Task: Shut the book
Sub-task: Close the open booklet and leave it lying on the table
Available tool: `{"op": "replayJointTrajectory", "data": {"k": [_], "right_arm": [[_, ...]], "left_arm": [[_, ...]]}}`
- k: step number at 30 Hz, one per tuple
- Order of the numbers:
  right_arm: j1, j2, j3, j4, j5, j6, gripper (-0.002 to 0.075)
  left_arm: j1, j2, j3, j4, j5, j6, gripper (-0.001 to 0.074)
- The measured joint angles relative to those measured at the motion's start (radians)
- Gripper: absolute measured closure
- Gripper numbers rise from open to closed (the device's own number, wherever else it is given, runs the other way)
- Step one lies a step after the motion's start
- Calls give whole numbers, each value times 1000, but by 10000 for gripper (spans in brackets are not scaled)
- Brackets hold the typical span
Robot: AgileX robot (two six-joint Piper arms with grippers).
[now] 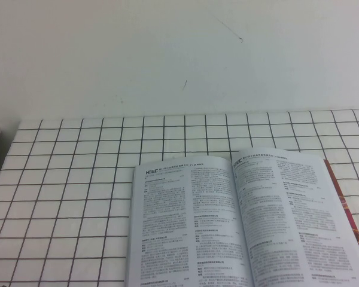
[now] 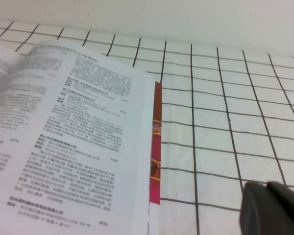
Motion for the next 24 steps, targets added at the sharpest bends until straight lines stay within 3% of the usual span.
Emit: {"op": "replayJointTrajectory", "data": {"k": [10,16,20,24], "right_arm": [[0,0,9,156,-283,0,727],[0,0,9,162,-385,-10,727],[0,0,9,162,-678,-61,727],[0,0,9,162,-1066,-34,727]], "left_arm": [[0,0,6,-459,-270,0,738],[0,0,6,-574,-328,-2,738],[0,0,6,-613,-479,-54,738],[0,0,4,-604,-634,-254,738]]}}
